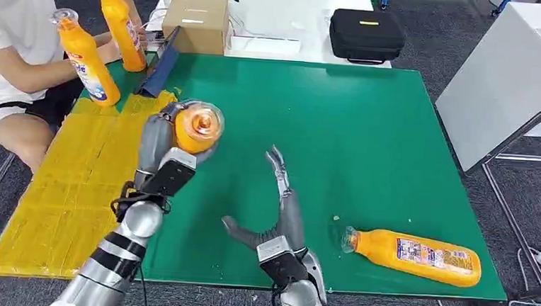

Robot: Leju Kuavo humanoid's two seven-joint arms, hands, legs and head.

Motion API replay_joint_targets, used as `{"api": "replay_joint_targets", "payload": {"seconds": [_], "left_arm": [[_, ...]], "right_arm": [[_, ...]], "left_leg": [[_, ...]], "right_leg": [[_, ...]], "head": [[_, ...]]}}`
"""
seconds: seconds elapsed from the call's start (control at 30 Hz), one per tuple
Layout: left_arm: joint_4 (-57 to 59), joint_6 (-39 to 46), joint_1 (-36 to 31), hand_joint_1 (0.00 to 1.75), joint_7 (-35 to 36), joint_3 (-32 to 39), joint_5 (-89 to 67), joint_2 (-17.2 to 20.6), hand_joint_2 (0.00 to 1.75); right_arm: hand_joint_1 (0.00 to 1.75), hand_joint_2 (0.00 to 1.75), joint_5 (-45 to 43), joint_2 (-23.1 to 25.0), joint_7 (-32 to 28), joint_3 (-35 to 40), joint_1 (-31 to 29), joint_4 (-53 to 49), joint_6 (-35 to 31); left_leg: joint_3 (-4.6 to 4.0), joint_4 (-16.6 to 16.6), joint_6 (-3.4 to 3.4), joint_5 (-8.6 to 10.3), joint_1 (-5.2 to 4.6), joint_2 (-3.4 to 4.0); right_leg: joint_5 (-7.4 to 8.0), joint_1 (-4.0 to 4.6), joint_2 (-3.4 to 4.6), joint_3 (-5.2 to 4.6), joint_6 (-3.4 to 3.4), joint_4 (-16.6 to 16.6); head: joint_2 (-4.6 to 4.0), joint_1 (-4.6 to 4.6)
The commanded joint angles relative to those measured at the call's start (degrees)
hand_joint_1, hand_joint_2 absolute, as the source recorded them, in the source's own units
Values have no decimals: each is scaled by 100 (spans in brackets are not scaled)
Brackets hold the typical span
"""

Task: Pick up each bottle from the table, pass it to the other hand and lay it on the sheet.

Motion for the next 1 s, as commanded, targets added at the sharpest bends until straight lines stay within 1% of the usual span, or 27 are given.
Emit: {"api": "replay_joint_targets", "payload": {"seconds": [0.03, 0.1, 0.13, 0.17, 0.23, 0.27, 0.3, 0.33, 0.4, 0.43, 0.47, 0.5, 0.53, 0.57, 0.6, 0.63, 0.67, 0.7, 0.73, 0.77, 0.83, 0.87, 0.9, 0.93, 0.97, 1.0], "left_arm": [[934, 518, -535, 175, 420, 392, -806, 235, 175], [1800, 1120, -901, 175, 819, 634, -1691, 465, 175], [2122, 1232, -1016, 175, 779, 776, -1797, 522, 175], [2216, 1257, -1027, 175, 760, 1151, -2124, 528, 175], [2220, 1257, -869, 175, 713, 2038, -3149, 488, 175], [2208, 1257, -774, 175, 764, 2235, -3635, 538, 175], [2151, 1257, -642, 175, 720, 2512, -4054, 543, 175], [2260, 1257, -585, 175, 641, 2642, -4301, 531, 175], [2679, 1257, -568, 175, 126, 2838, -4115, 451, 175], [2780, 1257, -535, 175, 123, 2877, -4230, 425, 175], [2723, 1257, -460, 175, 156, 2862, -4385, 387, 175], [2837, 1257, -405, 175, 77, 2879, -4393, 271, 175], [2943, 1257, -395, 175, 178, 2852, -4561, 234, 175], [2950, 1257, -369, 175, 288, 2825, -4711, 219, 175], [2950, 1257, -369, 175, 288, 2825, -4711, 219, 175], [2950, 1257, -369, 175, 288, 2825, -4711, 219, 175], [2950, 1257, -369, 175, 288, 2825, -4711, 219, 175], [2950, 1257, -369, 175, 288, 2825, -4711, 219, 175], [2983, 1257, -368, 175, 383, 2793, -4834, 231, 175], [3049, 1257, -360, 175, 575, 2689, -5044, 275, 175], [3141, 1257, -307, 175, 852, 2523, -5242, 313, 175], [3193, 1257, -290, 175, 869, 2493, -5198, 363, 175], [3395, 1257, -299, 175, 902, 2510, -5102, 386, 175], [3549, 1257, -318, 175, 875, 2589, -5054, 376, 175], [3549, 1257, -318, 175, 875, 2589, -5054, 376, 175], [3791, 1257, -353, 175, 703, 2714, -4833, 333, 175]], "right_arm": [[0, 175, -382, -260, -51, 245, 20, -438, 271], [0, 175, -521, -299, 105, 278, 0, -563, 367], [0, 175, -633, -310, 153, 280, -10, -590, 434], [0, 175, -825, -322, 230, 284, -32, -580, 576], [0, 175, -1111, -362, 506, 225, -77, -475, 707], [0, 175, -1231, -416, 563, 211, -107, -417, 784], [0, 175, -1230, -468, 574, 184, -170, -322, 731], [0, 175, -1222, -495, 563, 148, -217, -264, 626], [0, 175, -1306, -562, 577, 108, -305, -198, 616], [0, 175, -1369, -573, 588, 72, -326, -184, 633], [0, 175, -1371, -587, 588, 66, -342, -187, 633], [0, 175, -1393, -600, 584, 63, -358, -207, 630], [0, 175, -1407, -603, 583, 79, -368, -221, 632], [0, 175, -1409, -604, 580, 101, -375, -227, 634], [0, 175, -1409, -604, 580, 101, -375, -227, 634], [0, 175, -1409, -604, 580, 101, -375, -227, 634], [0, 175, -1409, -604, 580, 101, -375, -227, 634], [0, 175, -1409, -604, 580, 101, -375, -227, 634], [0, 175, -1404, -588, 553, 150, -381, -236, 603], [0, 175, -1391, -601, 521, 183, -387, -248, 564], [0, 175, -1400, -623, 489, 226, -408, -263, 520], [0, 175, -1407, -632, 485, 242, -418, -266, 513], [0, 175, -1423, -649, 463, 264, -441, -264, 465], [0, 175, -1342, -666, 468, 280, -466, -239, 360], [0, 175, -1342, -666, 468, 280, -466, -239, 360], [0, 175, -1336, -679, 472, 290, -528, -149, 362]], "left_leg": [[33, 5, -20, -18, 11, -12], [18, 0, -15, -10, 6, -6], [37, 4, -24, -20, 10, -8], [29, -1, -21, -13, 7, -7], [15, -9, -14, -5, 3, 13], [40, -4, -23, -19, 7, 22], [38, 0, -22, -18, 9, 25], [56, 2, -31, -28, 14, 31], [33, -3, -19, -12, 8, 27], [55, -1, -27, -24, 12, 27], [45, -4, -21, -16, 9, 17], [30, -5, -17, -9, 8, 13], [51, -2, -23, -20, 12, 11], [42, -3, -19, -15, 10, 3], [28, -3, -15, -9, 7, 2], [18, 1, -14, -7, 6, 3], [34, 9, -23, -19, 12, -2], [23, 2, -23, -15, 11, -7], [12, -2, -21, -10, 8, -1], [31, 4, -29, -22, 13, -6], [10, -3, -21, -9, 7, -1], [29, -1, -28, -19, 9, -3], [20, -6, -24, -14, 5, 3], [18, -6, -22, -13, 5, 3], [41, 0, -30, -26, 10, 1], [26, 0, -25, -17, 9, 2]], "right_leg": [[-12, 5, 7, 35, -10, -2], [-5, 2, 8, 21, -8, -2], [-13, 4, 12, 41, -13, 1], [-8, 2, 10, 35, -12, -2], [8, 2, 24, 63, -7, -10], [2, 4, 38, 90, -16, -8], [8, 8, 36, 91, -13, -5], [2, 11, 47, 108, -17, -5], [9, 7, 33, 85, -11, -7], [0, 8, 40, 105, -16, -7], [2, 5, 26, 97, -13, -8], [1, 4, 18, 82, -17, -8], [-7, 6, 23, 104, -19, -9], [-6, 5, 13, 97, -16, -9], [-2, 2, 9, 78, -15, -6], [-3, 2, 7, 33, -15, -1], [-15, 5, 11, 35, -23, 3], [-10, 5, 6, 25, -22, -4], [-6, 4, 9, 12, -19, -6], [-15, 6, 12, 33, -23, -3], [-5, 4, 9, 11, -19, -5], [-13, 4, 13, 31, -22, -4], [-6, 2, 16, 39, -19, -7], [-2, 3, 14, 74, -17, -8], [-7, 7, 18, 99, -14, -5], [-1, 6, 15, 84, -11, -4]], "head": [[-2, 0], [-2, 0], [0, 0], [-2, 2], [-2, 0], [-2, 0], [-2, 0], [-2, -2], [-2, 0], [-2, 0], [0, -2], [-2, 0], [-2, 0], [-2, 2], [-2, 0], [-2, 0], [-2, 2], [-2, 4], [-2, 2], [-2, 2], [-2, 2], [-2, 0], [-2, 0], [-2, 0], [-2, 0], [-2, 0]]}}
